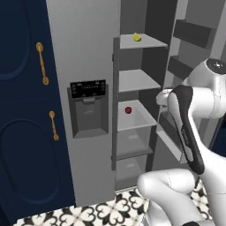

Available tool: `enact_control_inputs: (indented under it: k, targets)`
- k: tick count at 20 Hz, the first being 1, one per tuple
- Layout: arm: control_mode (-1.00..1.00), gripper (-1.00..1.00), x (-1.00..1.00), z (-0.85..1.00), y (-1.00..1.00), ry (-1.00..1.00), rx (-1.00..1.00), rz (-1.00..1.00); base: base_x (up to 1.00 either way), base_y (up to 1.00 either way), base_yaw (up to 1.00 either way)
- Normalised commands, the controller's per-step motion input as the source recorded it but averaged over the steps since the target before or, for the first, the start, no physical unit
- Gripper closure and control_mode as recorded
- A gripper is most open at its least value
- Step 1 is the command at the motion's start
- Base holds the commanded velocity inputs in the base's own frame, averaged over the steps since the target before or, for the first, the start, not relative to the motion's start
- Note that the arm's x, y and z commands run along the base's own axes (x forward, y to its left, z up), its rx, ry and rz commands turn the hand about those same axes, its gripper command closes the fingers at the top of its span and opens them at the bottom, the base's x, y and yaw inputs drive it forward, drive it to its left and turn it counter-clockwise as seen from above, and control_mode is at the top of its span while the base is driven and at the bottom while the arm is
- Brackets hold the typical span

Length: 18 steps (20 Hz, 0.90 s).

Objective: Grab a lemon wedge from the fridge and one ice cube from the ice bowl, and put them in the glass of lemonade.

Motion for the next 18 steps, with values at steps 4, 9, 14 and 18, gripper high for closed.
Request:
enact_control_inputs:
  k: [4,9,14,18]
  targets:
    - [-1.0,-1.0,-0.44,-0.04,0.09,0.25,0.0,0.0,0.0,0.0,0.0]
    - [-1.0,-1.0,-0.29,-0.13,0.08,0.25,0.0,-0.05,0.0,0.0,0.0]
    - [-1.0,-1.0,-0.54,-0.04,0.0,0.0,0.0,-0.05,0.0,0.0,0.0]
    - [-1.0,-1.0,-0.19,-0.09,0.0,0.0,0.0,-0.03,0.0,0.0,0.0]
